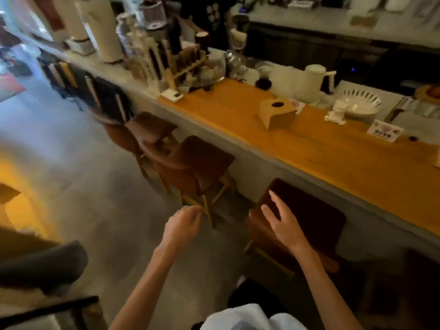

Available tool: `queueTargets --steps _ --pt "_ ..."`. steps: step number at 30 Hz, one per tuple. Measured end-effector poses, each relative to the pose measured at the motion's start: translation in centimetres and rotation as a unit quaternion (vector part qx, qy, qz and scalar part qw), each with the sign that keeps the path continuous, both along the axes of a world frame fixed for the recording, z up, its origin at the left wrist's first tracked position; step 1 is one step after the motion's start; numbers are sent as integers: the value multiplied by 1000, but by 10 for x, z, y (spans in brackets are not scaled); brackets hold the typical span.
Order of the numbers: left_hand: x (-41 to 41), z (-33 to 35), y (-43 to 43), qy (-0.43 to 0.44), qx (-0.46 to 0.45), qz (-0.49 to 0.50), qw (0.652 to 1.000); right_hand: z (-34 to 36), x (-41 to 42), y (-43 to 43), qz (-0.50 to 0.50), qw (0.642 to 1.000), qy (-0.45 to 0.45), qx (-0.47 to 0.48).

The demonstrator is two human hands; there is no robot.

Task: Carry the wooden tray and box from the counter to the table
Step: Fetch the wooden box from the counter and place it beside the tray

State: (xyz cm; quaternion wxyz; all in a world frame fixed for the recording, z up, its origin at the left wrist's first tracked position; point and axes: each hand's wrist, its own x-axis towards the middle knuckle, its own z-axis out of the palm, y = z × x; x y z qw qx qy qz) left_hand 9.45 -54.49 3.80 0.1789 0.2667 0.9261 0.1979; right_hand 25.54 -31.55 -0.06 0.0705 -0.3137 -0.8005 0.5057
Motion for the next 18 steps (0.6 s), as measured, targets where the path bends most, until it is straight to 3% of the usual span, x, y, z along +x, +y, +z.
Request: queueTargets --steps 12,18 --pt "-201 11 206 2 58 -81 995 -16 -124 168 -211 976 23 -45" --pt "-267 -4 296 -83 33 -141 986 -26 -153 203 -293 950 35 -103"
